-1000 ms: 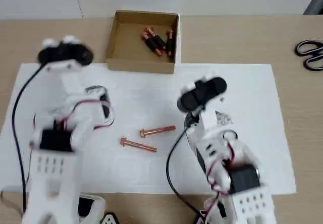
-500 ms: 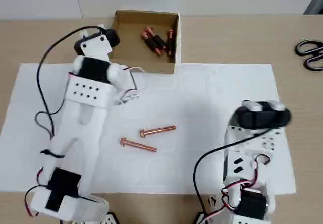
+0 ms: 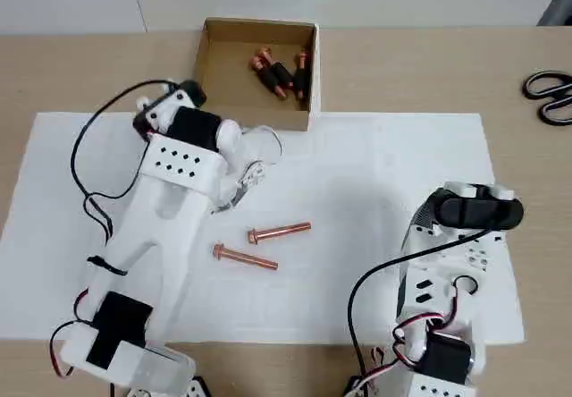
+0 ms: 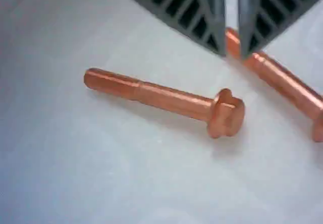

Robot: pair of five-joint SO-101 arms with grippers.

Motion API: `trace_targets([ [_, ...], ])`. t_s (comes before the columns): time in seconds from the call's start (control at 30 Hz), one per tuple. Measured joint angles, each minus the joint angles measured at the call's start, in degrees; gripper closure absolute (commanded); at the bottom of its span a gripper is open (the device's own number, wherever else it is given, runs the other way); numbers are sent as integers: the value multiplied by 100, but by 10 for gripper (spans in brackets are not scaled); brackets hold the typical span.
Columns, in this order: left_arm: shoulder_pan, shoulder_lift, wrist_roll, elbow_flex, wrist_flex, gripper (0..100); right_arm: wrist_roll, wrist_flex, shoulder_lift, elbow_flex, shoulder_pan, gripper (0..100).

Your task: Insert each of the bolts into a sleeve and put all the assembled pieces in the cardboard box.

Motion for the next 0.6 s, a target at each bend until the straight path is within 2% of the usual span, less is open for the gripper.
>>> trace_targets([
  [0.13, -9, 18, 334, 721, 0, 964, 0, 0, 0, 0, 18, 994],
  [0.37, -422, 18, 413, 1574, 0, 807, 0, 0, 0, 0, 26, 994],
  [0.6, -431, 18, 413, 1960, 0, 791, -18, 0, 0, 0, 26, 994],
])
